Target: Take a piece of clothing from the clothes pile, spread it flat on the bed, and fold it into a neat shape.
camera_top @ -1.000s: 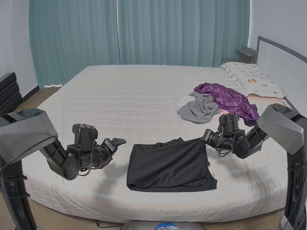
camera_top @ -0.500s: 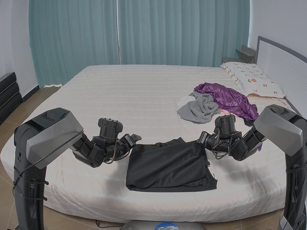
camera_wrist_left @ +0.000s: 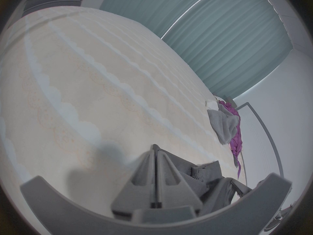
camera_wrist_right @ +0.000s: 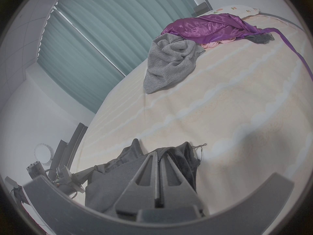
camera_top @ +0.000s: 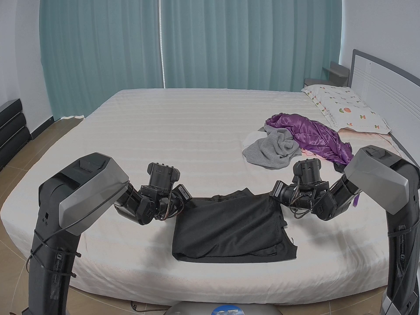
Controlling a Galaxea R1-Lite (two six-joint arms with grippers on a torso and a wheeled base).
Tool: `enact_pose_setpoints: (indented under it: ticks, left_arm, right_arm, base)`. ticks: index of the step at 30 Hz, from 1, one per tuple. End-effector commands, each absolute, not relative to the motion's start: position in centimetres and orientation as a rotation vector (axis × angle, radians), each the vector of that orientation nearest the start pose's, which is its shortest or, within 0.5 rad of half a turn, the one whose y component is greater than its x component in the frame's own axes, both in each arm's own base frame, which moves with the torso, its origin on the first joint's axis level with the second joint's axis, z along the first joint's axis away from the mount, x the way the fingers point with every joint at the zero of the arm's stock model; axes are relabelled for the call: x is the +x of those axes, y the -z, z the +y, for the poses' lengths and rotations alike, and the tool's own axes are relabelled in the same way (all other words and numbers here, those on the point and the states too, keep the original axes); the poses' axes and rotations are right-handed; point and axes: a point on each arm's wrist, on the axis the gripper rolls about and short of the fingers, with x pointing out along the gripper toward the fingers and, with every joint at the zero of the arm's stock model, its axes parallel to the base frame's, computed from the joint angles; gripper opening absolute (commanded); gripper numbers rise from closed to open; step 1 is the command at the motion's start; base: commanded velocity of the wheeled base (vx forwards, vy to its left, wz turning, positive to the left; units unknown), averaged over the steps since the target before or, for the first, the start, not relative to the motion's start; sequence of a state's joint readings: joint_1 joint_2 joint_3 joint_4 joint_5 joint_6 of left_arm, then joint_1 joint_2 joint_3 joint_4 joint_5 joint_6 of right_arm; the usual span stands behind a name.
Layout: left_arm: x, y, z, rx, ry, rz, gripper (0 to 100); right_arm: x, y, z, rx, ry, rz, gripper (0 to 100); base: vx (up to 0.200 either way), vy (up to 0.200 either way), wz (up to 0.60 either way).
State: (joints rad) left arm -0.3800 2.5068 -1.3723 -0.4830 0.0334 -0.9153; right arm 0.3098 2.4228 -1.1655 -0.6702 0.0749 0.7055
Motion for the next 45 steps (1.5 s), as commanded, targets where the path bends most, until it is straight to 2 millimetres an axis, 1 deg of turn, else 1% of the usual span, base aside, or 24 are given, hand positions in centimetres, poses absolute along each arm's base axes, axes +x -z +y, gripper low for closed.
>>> enact_pose_setpoints:
  ticks: [1,6,14,16,18,19,22,23,24,27,28,29,30,31,34,36,37,38,40,41,42,43,44,45]
  left_arm:
    - [43.4,1.2,-17.0,-0.737,-0.013,0.717,0]
    - [43.7,1.1,-16.5,-0.728,-0.076,0.673,0]
    - [43.9,0.5,-15.6,-0.747,-0.123,0.637,0]
    - [43.8,0.6,-15.6,-0.745,-0.125,0.641,0]
    - [43.8,0.6,-15.6,-0.745,-0.125,0.641,0]
    - [43.7,0.9,-15.7,-0.743,-0.126,0.648,0]
    - [43.7,1.0,-15.9,-0.742,-0.121,0.656,0]
    - [43.7,1.0,-15.9,-0.743,-0.118,0.658,100]
    - [43.6,1.0,-16.0,-0.743,-0.117,0.659,100]
    - [43.6,1.0,-16.0,-0.743,-0.117,0.659,100]
    - [43.6,0.8,-16.0,-0.745,-0.116,0.657,100]
    - [43.6,0.7,-15.7,-0.749,-0.123,0.655,100]
    - [43.6,0.6,-15.6,-0.757,-0.126,0.651,100]
    - [43.6,0.1,-15.4,-0.781,-0.134,0.642,100]
    - [43.1,-1.4,-14.3,-0.832,-0.152,0.629,100]
    - [42.2,-2.3,-13.4,-0.841,-0.159,0.635,100]
    - [42.2,-2.3,-13.4,-0.841,-0.159,0.635,100]
    - [41.3,-2.9,-12.6,-0.848,-0.162,0.649,100]
    - [40.0,-3.5,-12.0,-0.867,-0.164,0.672,100]
    - [40.0,-3.5,-12.0,-0.867,-0.164,0.672,100]
    - [38.6,-4.2,-11.4,-0.914,-0.163,0.695,100]
    - [38.6,-4.2,-11.3,-0.920,-0.163,0.697,100]
    - [37.3,-4.6,-10.7,-0.955,-0.163,0.716,100]
    - [37.3,-4.6,-10.7,-0.955,-0.163,0.716,100]
  right_arm:
    - [41.7,0.4,13.4,0.611,-0.148,0.691,0]
    - [42.0,0.2,13.1,0.620,-0.152,0.647,0]
    - [43.1,1.0,13.1,0.621,-0.138,0.624,0]
    - [43.4,1.5,13.2,0.621,-0.135,0.624,0]
    - [43.5,1.5,13.3,0.620,-0.135,0.622,0]
    - [43.8,1.9,13.6,0.615,-0.129,0.617,0]
    - [43.7,2.1,13.8,0.613,-0.132,0.622,0]
    - [43.7,2.1,13.8,0.613,-0.134,0.622,0]
    - [43.7,2.0,13.8,0.615,-0.134,0.621,100]
    - [43.6,1.6,13.7,0.623,-0.139,0.606,100]
    - [43.3,1.1,13.5,0.626,-0.142,0.595,100]
    - [42.6,0.4,13.1,0.630,-0.150,0.589,100]
    - [42.3,0.2,12.9,0.633,-0.154,0.586,100]
    - [41.8,-0.5,12.6,0.639,-0.174,0.576,100]
    - [40.2,-1.7,11.7,0.654,-0.214,0.559,100]
    - [38.3,-2.7,11.2,0.662,-0.259,0.581,100]
    - [38.3,-2.7,11.2,0.662,-0.259,0.581,100]
    - [36.7,-3.3,10.8,0.668,-0.288,0.610,100]
    - [35.1,-3.7,10.5,0.672,-0.320,0.648,100]
    - [35.1,-3.7,10.5,0.672,-0.320,0.648,100]
    - [33.6,-4.0,10.3,0.678,-0.357,0.683,100]
    - [33.5,-4.1,10.3,0.679,-0.362,0.684,100]
    - [32.4,-4.1,10.2,0.684,-0.395,0.707,100]
    - [32.4,-4.1,10.2,0.684,-0.395,0.707,100]
  base:
    - [0.000,0.000,0.00]
    - [0.000,0.000,0.00]
    - [0.000,0.000,0.00]
    - [0.000,0.000,0.00]
    - [0.000,0.000,0.00]
    - [0.000,0.000,0.00]
    - [0.000,0.000,0.00]
    - [0.000,0.000,0.00]
    - [0.000,0.000,0.00]
    - [0.000,0.000,0.00]
    - [0.000,0.000,0.00]
    - [0.000,0.000,0.00]
    - [0.000,0.000,0.00]
    - [0.000,0.000,0.00]
    - [0.000,0.000,0.00]
    - [0.000,0.000,0.00]
    - [0.000,0.000,0.00]
    - [0.000,0.000,0.00]
    - [0.000,0.000,0.00]
    - [0.000,0.000,0.00]
    - [0.000,0.000,0.00]
    - [0.000,0.000,0.00]
    - [0.000,0.000,0.00]
    - [0.000,0.000,0.00]
